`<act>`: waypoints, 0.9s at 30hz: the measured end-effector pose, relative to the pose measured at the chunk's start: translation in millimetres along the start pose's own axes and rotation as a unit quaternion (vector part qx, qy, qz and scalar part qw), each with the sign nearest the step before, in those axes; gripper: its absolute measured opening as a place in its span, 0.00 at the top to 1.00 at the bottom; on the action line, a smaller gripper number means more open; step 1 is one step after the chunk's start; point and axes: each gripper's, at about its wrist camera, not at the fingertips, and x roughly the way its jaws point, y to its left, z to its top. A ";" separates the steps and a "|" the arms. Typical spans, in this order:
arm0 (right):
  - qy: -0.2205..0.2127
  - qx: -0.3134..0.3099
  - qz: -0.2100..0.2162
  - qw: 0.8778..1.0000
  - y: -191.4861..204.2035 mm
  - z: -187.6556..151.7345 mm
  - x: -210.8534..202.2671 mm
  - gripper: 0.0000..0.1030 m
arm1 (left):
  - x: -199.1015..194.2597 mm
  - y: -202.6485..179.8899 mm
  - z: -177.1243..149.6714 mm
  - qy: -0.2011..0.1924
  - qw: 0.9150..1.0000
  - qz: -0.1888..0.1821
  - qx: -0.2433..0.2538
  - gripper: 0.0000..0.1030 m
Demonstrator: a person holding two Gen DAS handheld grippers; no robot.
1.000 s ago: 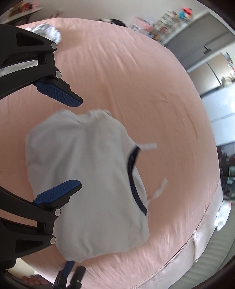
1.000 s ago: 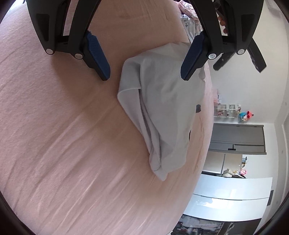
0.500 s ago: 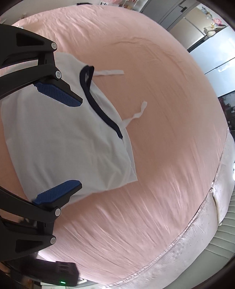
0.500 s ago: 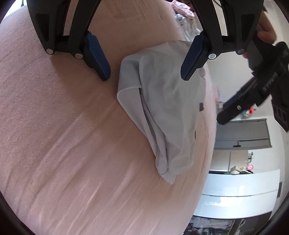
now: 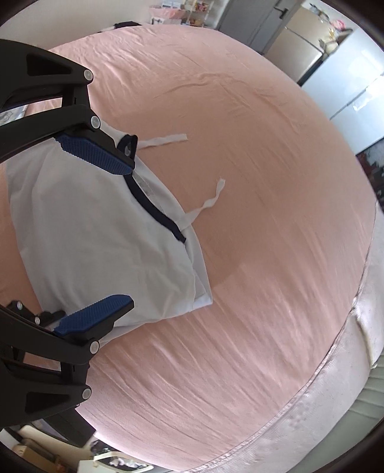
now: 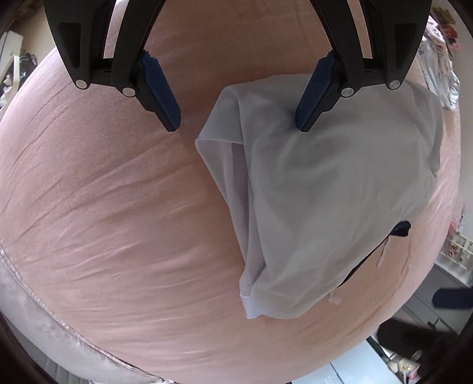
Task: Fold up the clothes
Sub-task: 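Grasp the shirt's hem edge with the right gripper while the left gripper grasps beside it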
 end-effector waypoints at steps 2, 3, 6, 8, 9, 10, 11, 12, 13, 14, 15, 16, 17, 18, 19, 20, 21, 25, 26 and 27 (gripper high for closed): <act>-0.001 -0.017 -0.011 1.000 7.4 -1.3 2.3 0.22 | 8.9 -6.0 9.6 0.022 1.000 -0.014 0.006 0.19; -0.001 -0.019 -0.012 1.000 8.4 -2.0 3.6 0.22 | 14.3 -9.0 14.7 0.033 0.999 -0.024 0.006 0.19; -0.001 -0.026 -0.020 0.999 8.8 -3.4 6.0 0.22 | 37.4 -21.3 30.6 0.074 0.996 -0.042 0.000 0.19; -0.002 -0.028 -0.021 0.999 8.1 -3.5 6.5 0.22 | 51.7 -31.9 39.5 0.090 0.995 -0.036 0.003 0.19; -0.002 -0.031 -0.022 0.999 7.6 -3.7 6.7 0.22 | 56.8 -37.1 42.9 0.092 0.995 -0.038 0.003 0.19; -0.003 -0.031 -0.023 0.999 6.9 -4.1 6.8 0.22 | 61.9 -42.2 46.2 0.095 0.995 -0.040 0.002 0.19; -0.004 -0.032 -0.023 0.999 6.2 -4.6 6.9 0.22 | 66.2 -47.0 48.5 0.099 0.994 -0.050 -0.001 0.19; -0.005 -0.032 -0.024 0.999 5.8 -5.0 6.5 0.22 | 69.5 -51.2 49.4 0.105 0.992 -0.069 -0.006 0.19; -0.006 -0.032 -0.025 0.999 5.4 -5.3 6.1 0.22 | 72.9 -55.4 50.3 0.111 0.990 -0.089 -0.012 0.19; -0.007 -0.033 -0.026 0.999 5.1 -5.7 5.6 0.22 | 76.4 -60.3 50.8 0.117 0.988 -0.102 -0.012 0.19; -0.007 -0.034 -0.027 0.999 4.6 -6.0 5.4 0.22 | 79.9 -66.2 50.7 0.123 0.987 -0.102 -0.004 0.19; -0.008 -0.034 -0.028 0.999 4.1 -6.3 5.1 0.22 | 83.5 -72.2 50.4 0.127 0.987 -0.094 0.007 0.19; -0.009 -0.035 -0.029 0.999 3.6 -6.5 4.9 0.22 | 88.1 -77.4 49.9 0.134 0.987 -0.082 0.019 0.19; -0.009 -0.037 -0.030 0.999 3.0 -6.7 4.6 0.22 | 93.4 -81.6 49.3 0.143 0.987 -0.070 0.030 0.19; -0.006 -0.036 -0.030 0.999 1.5 -6.7 5.7 0.22 | 99.0 -84.4 48.9 0.154 0.986 -0.060 0.037 0.19; -0.002 -0.034 -0.029 0.999 -0.2 -6.7 6.8 0.22 | 104.6 -84.0 48.9 0.165 0.984 -0.052 0.034 0.19; 0.001 -0.032 -0.028 0.999 -2.4 -6.7 7.5 0.22 | 109.2 -81.9 49.1 0.175 0.983 -0.045 0.027 0.19; 0.010 -0.031 -0.018 0.999 -9.6 -4.7 7.4 0.21 | 121.6 -67.9 52.6 0.192 0.981 -0.033 -0.005 0.19; 0.012 -0.032 -0.016 0.999 -11.1 -4.0 7.3 0.21 | 124.9 -65.4 52.8 0.195 0.980 -0.030 -0.006 0.19; 0.017 -0.035 -0.015 0.999 -12.2 -2.9 7.7 0.21 | 128.5 -63.6 52.4 0.199 0.980 -0.027 -0.007 0.19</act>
